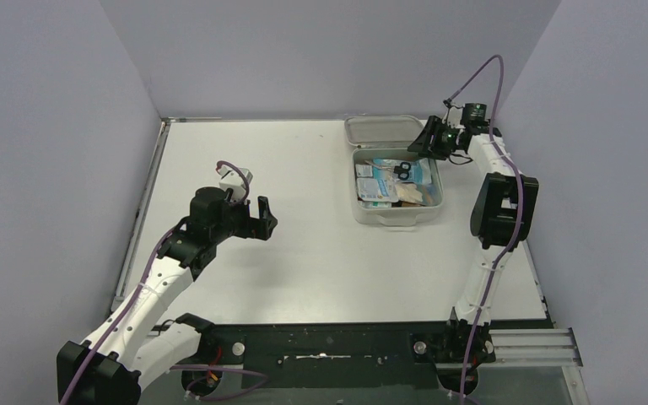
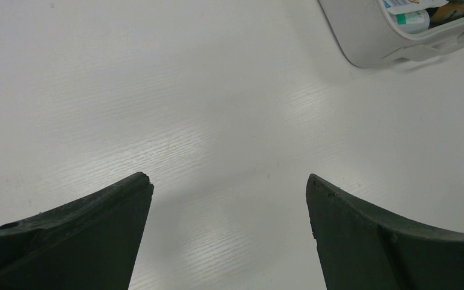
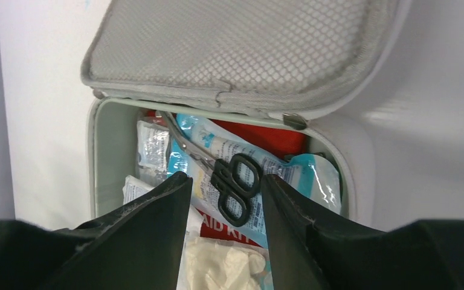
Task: Organize the medicine kit
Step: Place the scissors in the medicine box, then adjust the medical item in the medicine box.
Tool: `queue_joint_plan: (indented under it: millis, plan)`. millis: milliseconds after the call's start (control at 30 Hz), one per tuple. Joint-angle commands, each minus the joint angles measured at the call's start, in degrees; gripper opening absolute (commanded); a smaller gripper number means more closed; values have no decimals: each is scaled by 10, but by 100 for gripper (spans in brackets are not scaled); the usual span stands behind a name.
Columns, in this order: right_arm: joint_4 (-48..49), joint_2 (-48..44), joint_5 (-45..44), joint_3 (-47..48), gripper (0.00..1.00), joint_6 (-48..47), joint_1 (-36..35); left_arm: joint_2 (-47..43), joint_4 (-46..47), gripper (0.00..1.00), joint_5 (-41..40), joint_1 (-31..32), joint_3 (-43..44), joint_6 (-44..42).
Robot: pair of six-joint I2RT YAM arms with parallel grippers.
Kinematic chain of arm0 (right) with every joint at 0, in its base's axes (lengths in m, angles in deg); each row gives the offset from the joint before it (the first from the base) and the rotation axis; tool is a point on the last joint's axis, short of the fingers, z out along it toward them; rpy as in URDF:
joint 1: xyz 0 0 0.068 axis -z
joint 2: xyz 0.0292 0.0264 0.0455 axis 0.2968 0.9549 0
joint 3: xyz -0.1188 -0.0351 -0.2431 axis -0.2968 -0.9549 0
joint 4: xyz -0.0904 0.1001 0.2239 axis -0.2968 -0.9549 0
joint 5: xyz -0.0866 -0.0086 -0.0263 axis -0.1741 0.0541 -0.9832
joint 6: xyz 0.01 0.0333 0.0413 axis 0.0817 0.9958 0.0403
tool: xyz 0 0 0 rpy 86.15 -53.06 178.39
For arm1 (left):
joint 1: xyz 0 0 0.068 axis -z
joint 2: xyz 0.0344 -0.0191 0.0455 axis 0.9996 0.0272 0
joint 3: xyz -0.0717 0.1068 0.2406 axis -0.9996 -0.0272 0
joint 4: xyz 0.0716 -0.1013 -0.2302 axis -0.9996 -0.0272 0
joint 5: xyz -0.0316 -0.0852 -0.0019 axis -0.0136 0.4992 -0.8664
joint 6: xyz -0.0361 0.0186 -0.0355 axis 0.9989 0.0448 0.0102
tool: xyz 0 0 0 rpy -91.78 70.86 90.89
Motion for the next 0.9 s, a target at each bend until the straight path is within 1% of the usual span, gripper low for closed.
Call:
queue_joint_plan:
  millis: [0,100,267,300,367,500,633,867]
  plan:
    - [-20,-65,-74,-8,46,10,-16,-9,14,97,10,-4,6,-4]
    - [-39,-96,-125,-36,41,16,-34,-13,15,97,13,-4,5,-4]
    - [-50,-166,-191,-106,21,24,-65,-12,18,97,22,-3,4,-4]
    - [-54,-179,-201,-119,18,25,-66,-12,19,97,24,-3,4,-4]
    - [-64,-200,-221,-146,14,25,-91,-12,18,97,25,-3,4,-4]
    - [-75,-240,-248,-208,12,24,-118,-14,19,97,28,-3,4,-4]
    - [-77,-270,-266,-251,11,23,-125,-13,21,97,31,-3,2,-3]
    - [-56,-276,-270,-297,9,20,-129,-9,20,97,31,-3,3,-3]
